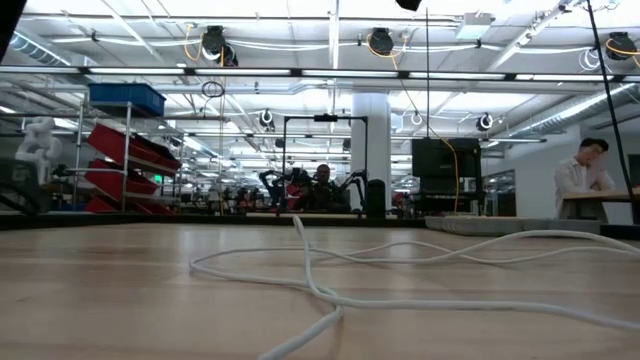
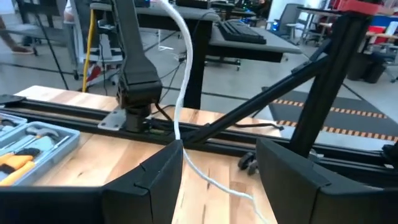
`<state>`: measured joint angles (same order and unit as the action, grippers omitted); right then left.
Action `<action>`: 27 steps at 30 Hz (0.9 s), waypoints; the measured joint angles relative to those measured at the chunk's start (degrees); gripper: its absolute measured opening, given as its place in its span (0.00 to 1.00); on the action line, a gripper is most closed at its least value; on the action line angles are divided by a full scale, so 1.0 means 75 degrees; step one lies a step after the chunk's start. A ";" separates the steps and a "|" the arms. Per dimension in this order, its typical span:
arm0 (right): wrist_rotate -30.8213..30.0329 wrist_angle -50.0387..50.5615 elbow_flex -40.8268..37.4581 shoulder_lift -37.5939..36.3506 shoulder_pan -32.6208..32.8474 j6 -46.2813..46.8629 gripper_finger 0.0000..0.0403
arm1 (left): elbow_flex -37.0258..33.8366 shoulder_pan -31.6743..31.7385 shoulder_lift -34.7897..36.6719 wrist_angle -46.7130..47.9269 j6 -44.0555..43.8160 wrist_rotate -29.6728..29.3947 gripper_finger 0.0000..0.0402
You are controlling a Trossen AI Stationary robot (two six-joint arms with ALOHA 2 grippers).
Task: Coil cords
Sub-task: Uncoil the white wire from the spool
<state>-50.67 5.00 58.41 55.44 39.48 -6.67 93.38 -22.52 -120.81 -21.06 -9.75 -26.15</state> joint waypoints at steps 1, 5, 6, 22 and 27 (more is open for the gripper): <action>0.0005 -0.0009 0.0000 0.0000 -0.0003 -0.0004 0.00 | 0.0000 0.0000 0.0000 0.0003 0.0027 -0.0057 0.52; 0.0005 -0.0015 0.0003 -0.0003 -0.0003 -0.0007 0.00 | 0.0000 0.0027 0.0003 0.0001 0.0197 -0.0137 0.52; 0.0005 -0.0015 0.0000 -0.0002 -0.0003 -0.0007 0.00 | 0.0000 0.0034 0.0003 0.0009 0.0192 -0.0137 0.52; 0.0005 -0.0021 0.0000 -0.0003 -0.0003 0.0001 0.00 | 0.0000 0.0168 0.0003 0.0079 0.0159 0.0285 0.44; 0.0005 -0.0021 0.0000 -0.0001 -0.0003 0.0001 0.00 | 0.0000 0.0163 0.0003 0.0076 0.0159 0.0285 0.38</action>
<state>-50.63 4.84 58.41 55.43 39.46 -6.66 93.38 -21.30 -120.79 -20.49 -8.56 -24.01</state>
